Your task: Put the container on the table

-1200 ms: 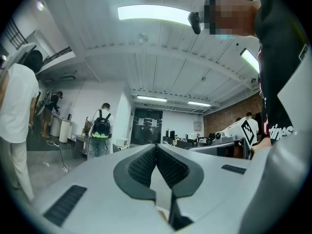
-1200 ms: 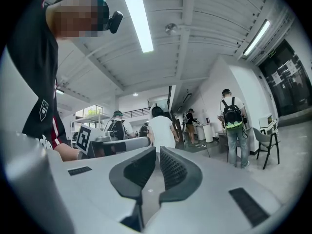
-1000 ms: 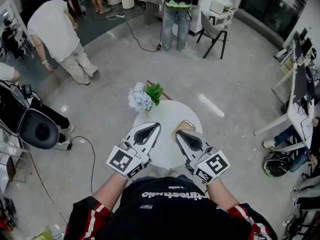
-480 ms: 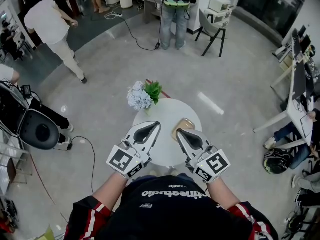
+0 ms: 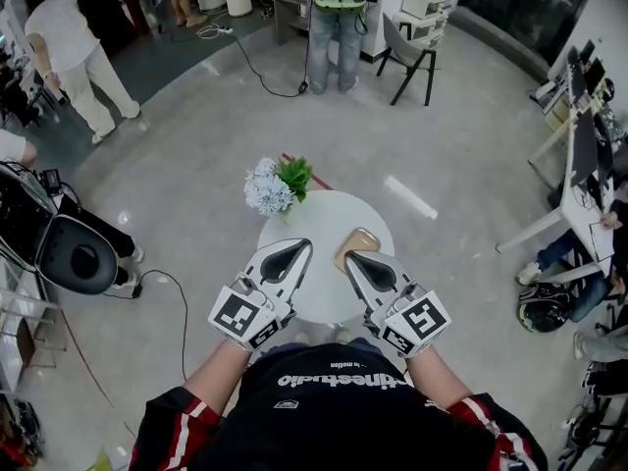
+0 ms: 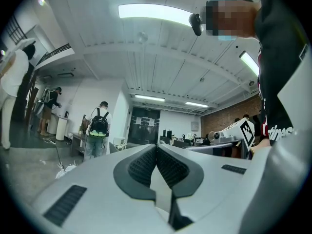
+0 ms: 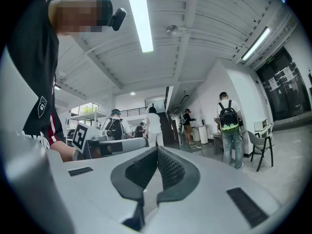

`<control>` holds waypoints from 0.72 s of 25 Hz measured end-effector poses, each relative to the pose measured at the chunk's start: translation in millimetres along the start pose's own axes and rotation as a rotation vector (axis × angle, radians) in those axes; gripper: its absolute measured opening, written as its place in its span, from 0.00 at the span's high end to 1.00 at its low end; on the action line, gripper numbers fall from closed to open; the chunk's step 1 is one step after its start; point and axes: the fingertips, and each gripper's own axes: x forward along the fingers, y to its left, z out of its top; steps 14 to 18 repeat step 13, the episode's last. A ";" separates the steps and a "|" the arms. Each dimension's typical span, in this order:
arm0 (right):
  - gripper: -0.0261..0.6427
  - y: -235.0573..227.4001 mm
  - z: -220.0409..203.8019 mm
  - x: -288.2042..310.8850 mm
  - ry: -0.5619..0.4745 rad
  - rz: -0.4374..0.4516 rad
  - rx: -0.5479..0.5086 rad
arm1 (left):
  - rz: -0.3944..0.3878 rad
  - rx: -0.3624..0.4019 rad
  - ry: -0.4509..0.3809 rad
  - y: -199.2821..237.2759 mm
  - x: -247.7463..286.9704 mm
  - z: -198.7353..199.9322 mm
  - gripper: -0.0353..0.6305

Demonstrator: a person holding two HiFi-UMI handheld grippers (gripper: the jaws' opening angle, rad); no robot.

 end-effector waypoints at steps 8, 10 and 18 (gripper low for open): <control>0.94 -3.6 -6.6 -4.1 0.019 -0.029 0.006 | -0.015 -0.004 0.013 -2.7 1.2 -5.4 0.91; 0.94 -5.0 -5.8 -6.5 0.022 -0.032 0.004 | -0.017 -0.005 0.014 -4.9 3.4 -5.2 0.91; 0.94 -6.1 -4.1 -9.0 0.024 -0.033 0.001 | -0.020 -0.004 0.014 -7.5 5.9 -4.0 0.91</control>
